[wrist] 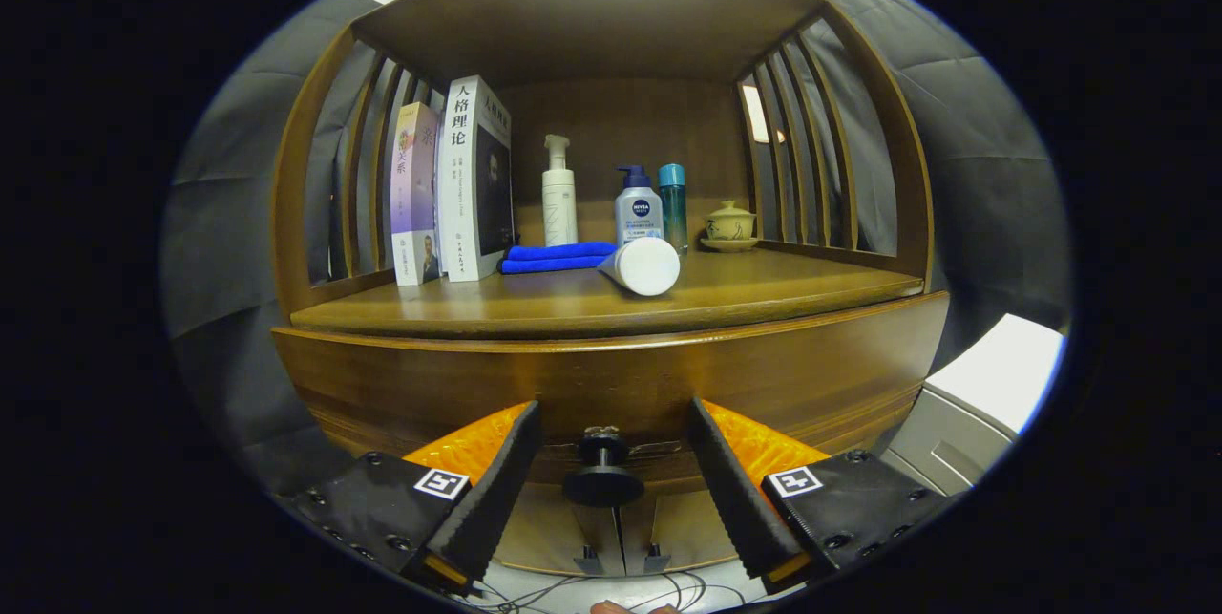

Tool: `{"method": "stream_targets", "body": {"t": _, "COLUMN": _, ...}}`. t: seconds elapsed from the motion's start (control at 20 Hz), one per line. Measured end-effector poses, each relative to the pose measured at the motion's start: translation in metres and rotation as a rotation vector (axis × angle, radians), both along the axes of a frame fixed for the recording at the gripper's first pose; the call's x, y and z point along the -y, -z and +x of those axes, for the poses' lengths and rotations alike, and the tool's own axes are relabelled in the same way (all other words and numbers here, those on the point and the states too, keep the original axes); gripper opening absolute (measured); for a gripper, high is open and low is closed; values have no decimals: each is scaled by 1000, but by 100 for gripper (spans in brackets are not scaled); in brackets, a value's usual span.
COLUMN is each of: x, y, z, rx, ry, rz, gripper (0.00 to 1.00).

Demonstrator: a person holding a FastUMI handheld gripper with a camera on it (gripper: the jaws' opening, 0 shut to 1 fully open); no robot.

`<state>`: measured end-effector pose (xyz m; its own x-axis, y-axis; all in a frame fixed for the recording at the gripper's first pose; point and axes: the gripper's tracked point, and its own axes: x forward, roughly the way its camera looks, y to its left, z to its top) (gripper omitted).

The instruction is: Pull open the drawer, take out the items inside it, and place them on the countertop above the cabinet.

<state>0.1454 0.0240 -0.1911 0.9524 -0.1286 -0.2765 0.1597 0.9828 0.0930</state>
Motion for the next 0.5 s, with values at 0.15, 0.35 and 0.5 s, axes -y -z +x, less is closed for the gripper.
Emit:
{"method": "stream_targets", "body": {"t": 0.15, "x": -6, "y": 0, "z": 9, "rx": 0, "ry": -21, "rz": 23, "gripper": 98}}
{"method": "stream_targets", "body": {"t": 0.35, "x": -8, "y": 0, "z": 10, "rx": 0, "ry": -26, "rz": 1, "gripper": 98}}
{"method": "stream_targets", "body": {"t": 0.5, "x": -7, "y": 0, "z": 9, "rx": -19, "ry": -22, "rz": 16, "gripper": 98}}
